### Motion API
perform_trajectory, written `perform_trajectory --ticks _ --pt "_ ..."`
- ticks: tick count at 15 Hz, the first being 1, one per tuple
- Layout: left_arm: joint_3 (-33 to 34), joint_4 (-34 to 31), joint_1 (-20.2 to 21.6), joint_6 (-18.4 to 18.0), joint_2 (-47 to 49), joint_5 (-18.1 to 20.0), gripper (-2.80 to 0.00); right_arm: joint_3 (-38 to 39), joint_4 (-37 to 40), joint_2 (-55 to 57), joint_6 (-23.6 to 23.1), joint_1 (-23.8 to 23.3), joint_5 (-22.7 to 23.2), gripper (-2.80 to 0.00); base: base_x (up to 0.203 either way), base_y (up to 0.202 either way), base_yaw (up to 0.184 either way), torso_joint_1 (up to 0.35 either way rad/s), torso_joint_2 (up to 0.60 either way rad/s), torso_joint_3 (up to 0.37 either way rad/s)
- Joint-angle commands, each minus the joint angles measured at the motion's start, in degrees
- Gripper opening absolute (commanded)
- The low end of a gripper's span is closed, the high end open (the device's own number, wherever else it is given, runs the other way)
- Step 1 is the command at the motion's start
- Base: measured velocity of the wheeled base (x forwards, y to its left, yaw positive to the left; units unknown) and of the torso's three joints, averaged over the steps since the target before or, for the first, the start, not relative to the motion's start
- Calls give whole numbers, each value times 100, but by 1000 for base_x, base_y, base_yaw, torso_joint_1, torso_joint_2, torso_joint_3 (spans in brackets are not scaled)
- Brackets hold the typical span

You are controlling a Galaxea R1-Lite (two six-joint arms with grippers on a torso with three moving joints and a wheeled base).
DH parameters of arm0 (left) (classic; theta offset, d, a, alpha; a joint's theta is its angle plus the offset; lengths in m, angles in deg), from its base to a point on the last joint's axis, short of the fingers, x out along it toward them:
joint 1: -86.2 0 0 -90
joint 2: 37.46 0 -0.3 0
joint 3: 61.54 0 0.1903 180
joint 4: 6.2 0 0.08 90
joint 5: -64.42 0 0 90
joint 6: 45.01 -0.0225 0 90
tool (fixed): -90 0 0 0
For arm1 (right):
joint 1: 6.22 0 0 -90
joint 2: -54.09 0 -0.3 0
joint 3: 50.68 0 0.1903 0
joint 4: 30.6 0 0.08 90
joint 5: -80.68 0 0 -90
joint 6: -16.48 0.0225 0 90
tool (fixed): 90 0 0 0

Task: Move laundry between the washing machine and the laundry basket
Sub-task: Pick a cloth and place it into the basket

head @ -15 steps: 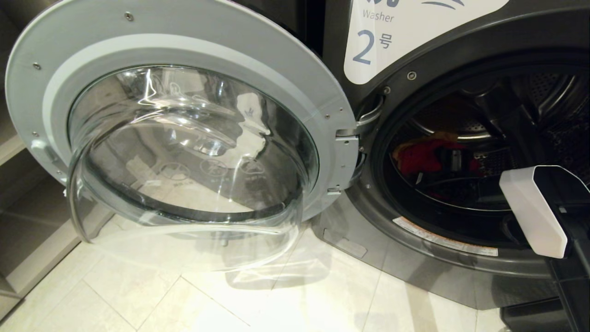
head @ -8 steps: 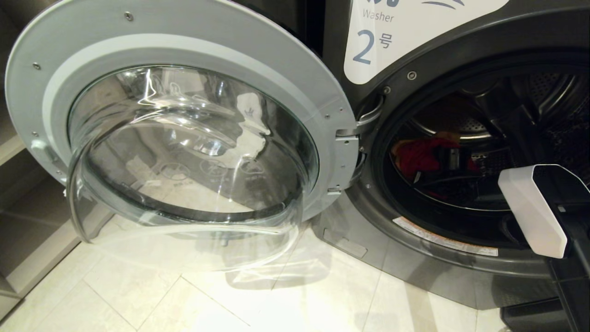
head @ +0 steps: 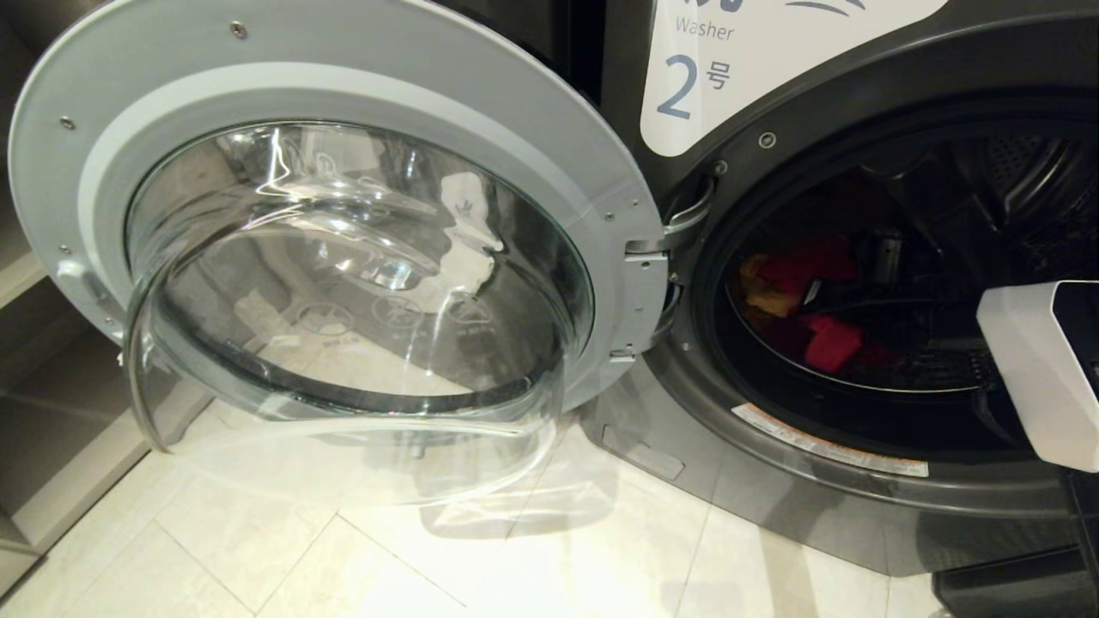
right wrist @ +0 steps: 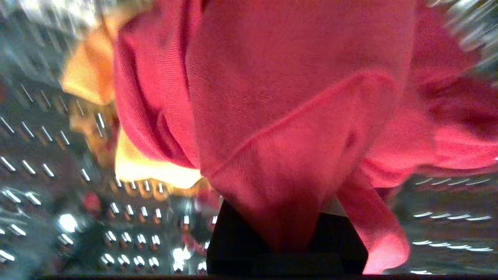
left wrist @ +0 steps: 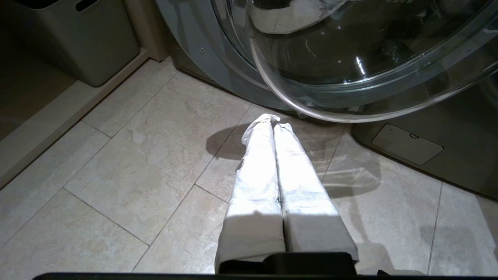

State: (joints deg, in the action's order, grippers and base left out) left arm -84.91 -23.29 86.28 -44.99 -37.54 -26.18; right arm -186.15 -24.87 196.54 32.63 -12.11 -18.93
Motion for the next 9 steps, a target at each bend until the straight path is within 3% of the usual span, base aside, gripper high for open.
perform_trajectory --ticks 1,6,9 --pt "229 5 1 5 7 -2 -280 349 -29 -616 -13 -21 -182 -280 0 0 0 0 0 0" --pt "229 5 1 5 7 -2 -280 1855 -434 -1700 -110 150 -370 -280 0 0 0 0 0 0" --pt "229 5 1 7 7 -2 -280 3185 -1187 -2378 -443 373 -461 -280 0 0 0 0 0 0"
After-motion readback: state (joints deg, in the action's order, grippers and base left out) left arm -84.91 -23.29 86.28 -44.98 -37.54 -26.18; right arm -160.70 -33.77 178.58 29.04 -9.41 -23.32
